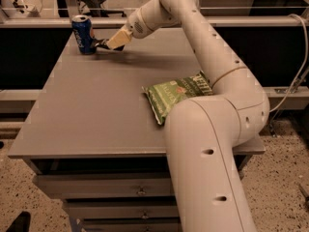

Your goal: Move rxbar chocolate near pepsi can

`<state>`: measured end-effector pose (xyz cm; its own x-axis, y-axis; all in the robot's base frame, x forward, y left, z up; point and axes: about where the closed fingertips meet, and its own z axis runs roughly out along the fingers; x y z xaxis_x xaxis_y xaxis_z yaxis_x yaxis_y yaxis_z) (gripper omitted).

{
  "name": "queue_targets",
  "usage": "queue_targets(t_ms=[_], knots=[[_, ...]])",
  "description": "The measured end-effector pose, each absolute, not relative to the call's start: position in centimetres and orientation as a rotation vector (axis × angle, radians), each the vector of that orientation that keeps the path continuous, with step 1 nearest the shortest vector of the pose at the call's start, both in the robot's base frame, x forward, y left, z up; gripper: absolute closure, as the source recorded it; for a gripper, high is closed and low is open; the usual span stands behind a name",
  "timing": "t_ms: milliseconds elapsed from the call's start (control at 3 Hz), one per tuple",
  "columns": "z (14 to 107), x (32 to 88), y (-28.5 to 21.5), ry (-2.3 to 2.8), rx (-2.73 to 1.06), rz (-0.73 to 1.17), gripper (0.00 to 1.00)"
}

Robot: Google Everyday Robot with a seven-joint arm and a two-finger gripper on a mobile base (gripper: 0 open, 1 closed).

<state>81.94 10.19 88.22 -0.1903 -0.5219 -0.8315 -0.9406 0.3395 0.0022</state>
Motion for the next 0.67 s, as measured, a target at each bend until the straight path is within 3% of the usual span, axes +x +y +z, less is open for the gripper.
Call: queue_targets(t_ms=[333,667], knots=[[87.04,82.34,11.37,1.849,-1.285,0.701,1.0],[86.4,82.56,12.29,1.854,-1.284,0.707,0.81]])
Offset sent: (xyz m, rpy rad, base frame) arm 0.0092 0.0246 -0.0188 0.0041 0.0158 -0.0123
